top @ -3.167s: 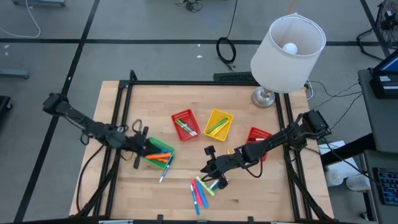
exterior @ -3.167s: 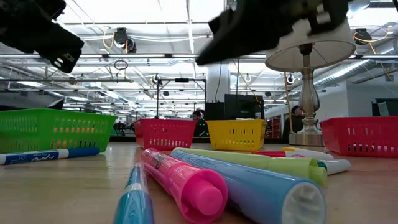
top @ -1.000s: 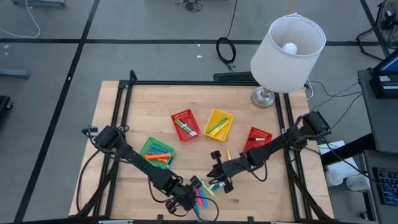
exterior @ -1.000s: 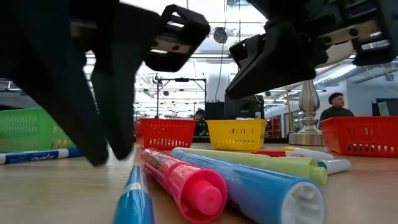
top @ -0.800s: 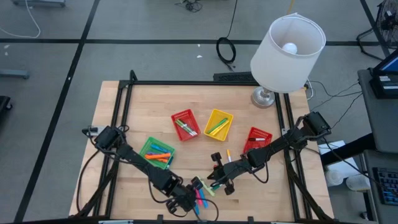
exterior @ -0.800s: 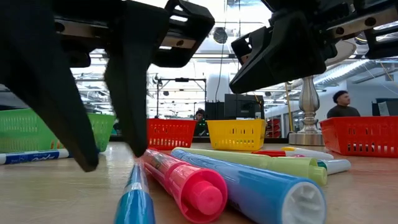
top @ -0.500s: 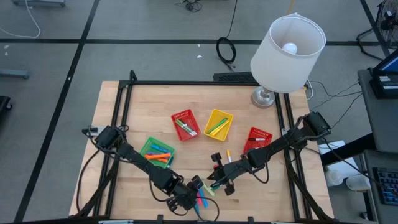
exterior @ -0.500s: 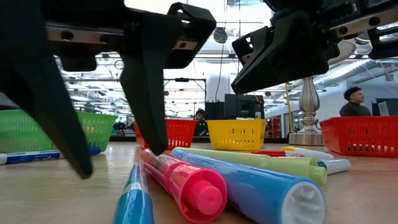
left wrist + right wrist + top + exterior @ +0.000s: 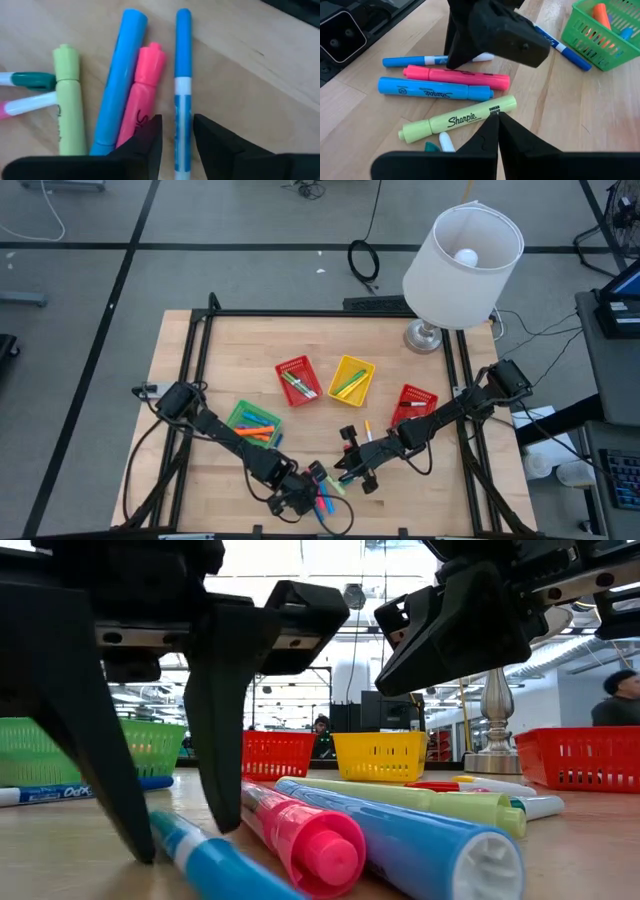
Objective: Pick & Place Markers
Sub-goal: Put the light blue marker into the left red bin
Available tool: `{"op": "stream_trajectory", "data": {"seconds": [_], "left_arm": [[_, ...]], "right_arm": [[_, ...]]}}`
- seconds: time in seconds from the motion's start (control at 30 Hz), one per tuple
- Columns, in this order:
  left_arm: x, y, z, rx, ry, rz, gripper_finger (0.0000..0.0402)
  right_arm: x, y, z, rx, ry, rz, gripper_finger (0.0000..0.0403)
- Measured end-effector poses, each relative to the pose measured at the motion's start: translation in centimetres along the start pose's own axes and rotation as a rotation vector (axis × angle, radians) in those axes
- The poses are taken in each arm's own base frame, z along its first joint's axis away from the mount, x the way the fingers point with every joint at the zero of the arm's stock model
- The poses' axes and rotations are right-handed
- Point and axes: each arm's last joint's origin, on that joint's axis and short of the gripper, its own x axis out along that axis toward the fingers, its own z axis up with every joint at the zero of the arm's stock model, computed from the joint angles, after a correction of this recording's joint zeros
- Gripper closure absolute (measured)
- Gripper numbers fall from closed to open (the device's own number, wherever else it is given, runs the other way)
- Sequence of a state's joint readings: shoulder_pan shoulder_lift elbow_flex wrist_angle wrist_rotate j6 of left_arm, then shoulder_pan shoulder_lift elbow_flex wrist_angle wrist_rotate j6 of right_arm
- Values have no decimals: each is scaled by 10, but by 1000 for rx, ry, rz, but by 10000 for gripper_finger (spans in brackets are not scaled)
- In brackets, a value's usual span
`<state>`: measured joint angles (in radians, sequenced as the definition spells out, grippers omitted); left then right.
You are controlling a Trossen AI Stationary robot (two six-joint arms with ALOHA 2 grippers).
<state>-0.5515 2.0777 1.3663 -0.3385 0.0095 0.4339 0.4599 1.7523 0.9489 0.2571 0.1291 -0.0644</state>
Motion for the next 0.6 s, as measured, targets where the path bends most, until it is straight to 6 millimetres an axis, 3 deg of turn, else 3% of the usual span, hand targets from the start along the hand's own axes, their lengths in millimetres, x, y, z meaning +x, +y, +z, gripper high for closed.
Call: {"op": "stream_trajectory", "data": {"seconds": [0.3, 0.5, 0.6], "left_arm": [[-1, 2, -12, -96, 89, -49, 321], [5, -7, -31, -174, 155, -66, 382], [6, -12, -36, -211, 169, -62, 384]], "right_arm": [[0, 0, -1, -1, 6, 1, 403], [0, 0, -1, -1, 7, 2, 403], [0, 0, -1, -1, 7, 2, 403]]}}
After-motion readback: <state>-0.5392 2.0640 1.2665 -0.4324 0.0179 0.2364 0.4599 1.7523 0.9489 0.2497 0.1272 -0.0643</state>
